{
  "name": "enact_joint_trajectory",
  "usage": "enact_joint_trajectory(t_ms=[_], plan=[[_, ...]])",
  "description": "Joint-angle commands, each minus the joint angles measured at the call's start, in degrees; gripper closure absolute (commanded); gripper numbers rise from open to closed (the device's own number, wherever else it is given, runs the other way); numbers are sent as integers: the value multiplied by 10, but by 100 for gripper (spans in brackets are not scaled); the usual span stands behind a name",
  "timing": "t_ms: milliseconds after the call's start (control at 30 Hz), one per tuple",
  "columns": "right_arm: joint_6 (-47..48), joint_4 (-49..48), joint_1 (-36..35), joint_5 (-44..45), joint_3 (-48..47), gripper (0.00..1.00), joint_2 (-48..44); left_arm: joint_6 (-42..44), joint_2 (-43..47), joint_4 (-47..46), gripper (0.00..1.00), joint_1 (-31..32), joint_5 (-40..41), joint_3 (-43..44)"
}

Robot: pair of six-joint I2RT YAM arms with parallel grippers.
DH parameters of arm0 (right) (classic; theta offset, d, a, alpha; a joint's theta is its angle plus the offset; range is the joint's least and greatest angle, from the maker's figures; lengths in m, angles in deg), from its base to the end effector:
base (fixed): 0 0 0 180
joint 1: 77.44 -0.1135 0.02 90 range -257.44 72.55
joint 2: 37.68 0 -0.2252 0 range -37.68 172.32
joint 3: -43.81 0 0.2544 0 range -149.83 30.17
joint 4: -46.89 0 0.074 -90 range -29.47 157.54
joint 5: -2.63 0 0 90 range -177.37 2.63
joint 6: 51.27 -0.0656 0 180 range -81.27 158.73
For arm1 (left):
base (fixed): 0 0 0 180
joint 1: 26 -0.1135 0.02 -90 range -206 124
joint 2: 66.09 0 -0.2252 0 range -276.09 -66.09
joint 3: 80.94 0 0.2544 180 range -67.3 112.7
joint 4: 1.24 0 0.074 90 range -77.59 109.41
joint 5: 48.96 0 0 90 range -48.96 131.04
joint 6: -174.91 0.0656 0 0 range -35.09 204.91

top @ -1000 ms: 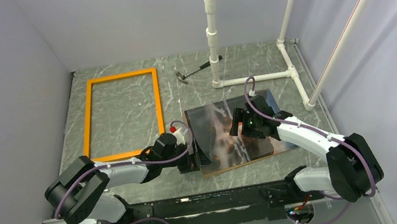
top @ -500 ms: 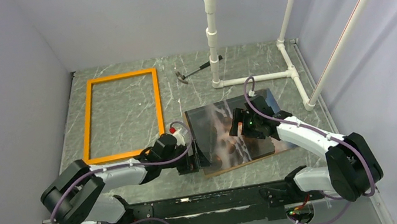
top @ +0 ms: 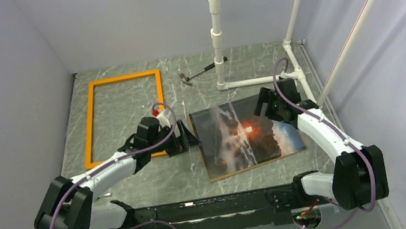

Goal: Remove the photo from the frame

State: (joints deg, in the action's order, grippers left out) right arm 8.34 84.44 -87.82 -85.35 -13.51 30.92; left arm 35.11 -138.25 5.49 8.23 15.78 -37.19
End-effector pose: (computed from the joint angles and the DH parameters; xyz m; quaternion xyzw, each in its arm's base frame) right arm 0.2750 0.0480 0.1684 0.1687 0.9207 0.1070 0.3353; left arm 0.2189 -0.1828 0.1301 -0.0175 0.8718 -0.4451 0.2041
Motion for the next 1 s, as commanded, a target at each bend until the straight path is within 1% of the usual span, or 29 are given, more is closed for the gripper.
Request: enact_joint_trajectory(t_ms=[0, 133, 167, 200, 300, 400, 467, 533, 633, 700, 833, 967], plan=[[28, -21, 30, -3, -33, 1, 23, 54, -23, 18, 6, -50, -40, 75], [28, -38, 35, -17, -44, 4, 72, 101, -78, 36, 7, -75, -30, 144], [31, -53, 35, -33, -36, 6, 92, 135, -110, 55, 7, -86, -21, 193], [33, -57, 35, -34, -32, 6, 97, 151, -130, 58, 7, -88, -21, 213], [41, -67, 35, -37, -24, 8, 107, 200, -177, 75, 7, -93, -5, 268], [45, -72, 34, -41, -18, 8, 111, 243, -236, 101, 7, -96, -9, 327], [46, -76, 34, -46, -15, 8, 112, 269, -276, 135, 7, -96, -4, 370], [46, -79, 34, -51, -12, 8, 115, 287, -313, 156, 7, -97, 4, 409], [47, -82, 34, -57, -10, 8, 116, 299, -373, 183, 7, -99, -10, 457], [49, -83, 34, -60, -10, 8, 117, 296, -396, 195, 7, -98, -14, 477], [51, -83, 35, -63, -10, 8, 116, 293, -417, 186, 7, -99, -9, 479], [53, -85, 35, -62, -7, 8, 116, 293, -434, 176, 7, -98, -26, 479]])
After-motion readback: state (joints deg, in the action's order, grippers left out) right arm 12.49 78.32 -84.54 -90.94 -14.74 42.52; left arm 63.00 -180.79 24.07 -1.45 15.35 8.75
